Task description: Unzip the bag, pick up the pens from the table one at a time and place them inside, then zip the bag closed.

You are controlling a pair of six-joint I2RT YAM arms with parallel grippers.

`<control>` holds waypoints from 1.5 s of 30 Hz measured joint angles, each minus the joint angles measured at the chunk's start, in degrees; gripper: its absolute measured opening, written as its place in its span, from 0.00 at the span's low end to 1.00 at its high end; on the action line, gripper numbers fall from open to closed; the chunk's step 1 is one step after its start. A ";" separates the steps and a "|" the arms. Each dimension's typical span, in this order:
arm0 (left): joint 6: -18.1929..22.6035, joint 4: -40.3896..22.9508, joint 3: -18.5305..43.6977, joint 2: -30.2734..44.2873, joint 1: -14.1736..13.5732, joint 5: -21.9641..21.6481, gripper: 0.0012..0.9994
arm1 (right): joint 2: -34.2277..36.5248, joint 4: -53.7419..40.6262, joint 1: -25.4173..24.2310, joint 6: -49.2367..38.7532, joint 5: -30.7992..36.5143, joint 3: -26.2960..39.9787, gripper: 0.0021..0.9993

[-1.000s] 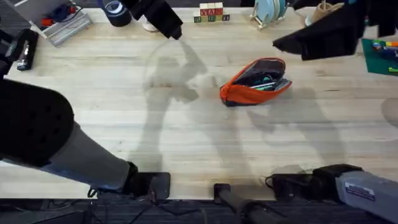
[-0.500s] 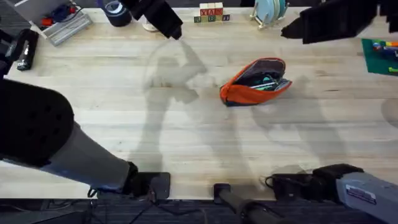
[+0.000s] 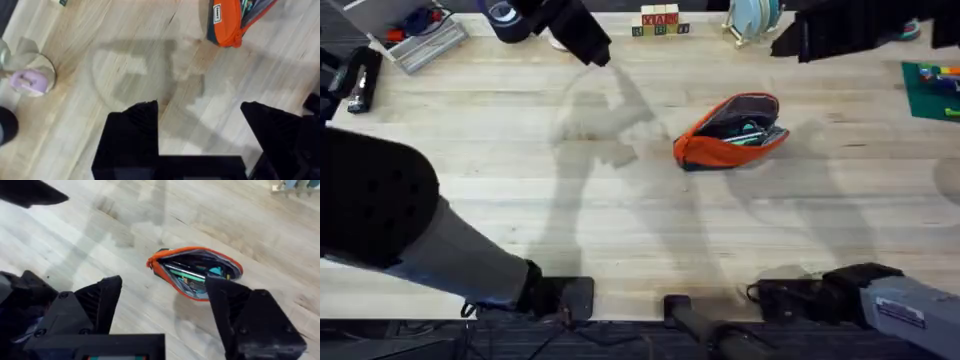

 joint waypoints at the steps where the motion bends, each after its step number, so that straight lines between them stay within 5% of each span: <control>1: 1.22 -0.26 0.02 0.00 0.00 0.00 1.00 | -0.02 0.30 0.44 0.49 0.98 -0.50 1.00; 17: 22.43 -4.09 -2.46 0.00 0.76 4.16 1.00 | -0.02 7.61 17.22 7.15 19.83 -14.59 1.00; 29: 39.51 -1.95 -20.77 0.00 7.96 14.99 1.00 | -1.05 9.34 17.59 12.36 24.12 -16.55 1.00; 38: 46.11 5.94 -34.94 0.00 9.86 18.50 1.00 | -1.05 10.58 17.59 22.92 24.30 -16.55 1.00; 45: 50.64 6.75 -37.40 0.00 9.86 21.43 1.00 | -1.05 10.85 17.77 32.59 24.30 -16.56 1.00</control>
